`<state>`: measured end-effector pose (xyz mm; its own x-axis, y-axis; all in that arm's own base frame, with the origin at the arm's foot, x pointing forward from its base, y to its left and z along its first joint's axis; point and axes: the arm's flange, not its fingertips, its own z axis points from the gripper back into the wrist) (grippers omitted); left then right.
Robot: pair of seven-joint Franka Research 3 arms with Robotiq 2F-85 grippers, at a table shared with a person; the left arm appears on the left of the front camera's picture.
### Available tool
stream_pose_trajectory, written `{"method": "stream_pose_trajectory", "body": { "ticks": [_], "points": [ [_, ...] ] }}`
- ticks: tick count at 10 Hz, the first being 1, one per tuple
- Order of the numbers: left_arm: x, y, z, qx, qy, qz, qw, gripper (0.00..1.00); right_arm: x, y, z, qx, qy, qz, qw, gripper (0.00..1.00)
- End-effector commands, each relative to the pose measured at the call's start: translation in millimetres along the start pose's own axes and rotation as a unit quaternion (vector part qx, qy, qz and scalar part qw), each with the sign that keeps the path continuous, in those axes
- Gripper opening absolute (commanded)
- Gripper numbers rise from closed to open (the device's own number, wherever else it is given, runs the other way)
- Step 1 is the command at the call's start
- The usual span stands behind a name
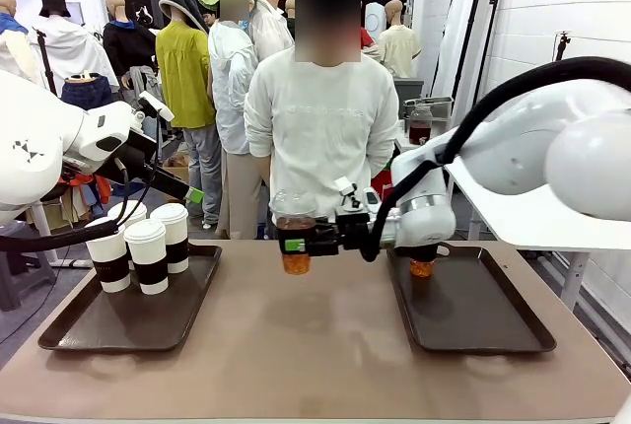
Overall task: Distribute the coffee onto the tray.
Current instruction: Pick up another iced Americano from the middle of the table and place it on the right Handle tray.
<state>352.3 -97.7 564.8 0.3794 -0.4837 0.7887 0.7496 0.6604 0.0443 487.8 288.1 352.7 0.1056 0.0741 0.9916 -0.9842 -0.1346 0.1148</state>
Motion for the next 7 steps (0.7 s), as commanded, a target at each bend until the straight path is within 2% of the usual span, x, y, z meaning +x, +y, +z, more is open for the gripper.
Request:
{"method": "stream_pose_trajectory", "body": {
  "ticks": [1,3,4,7],
  "points": [
    [-1,1,0,-0.002,0.0,-0.006,1.0,1.0,20,33,32,-0.013,0.011,-0.003,1.0,0.63],
    [-1,1,0,-0.002,0.0,-0.006,1.0,1.0,23,58,73,-0.034,0.022,0.005,0.999,0.63],
    [-1,1,0,-0.002,0.0,-0.006,1.0,1.0,21,66,89,-0.041,0.011,0.014,0.999,0.63],
    [-1,1,0,-0.002,0.0,-0.006,1.0,1.0,9,62,100,-0.055,0.013,0.013,0.998,0.63]
  ]
}}
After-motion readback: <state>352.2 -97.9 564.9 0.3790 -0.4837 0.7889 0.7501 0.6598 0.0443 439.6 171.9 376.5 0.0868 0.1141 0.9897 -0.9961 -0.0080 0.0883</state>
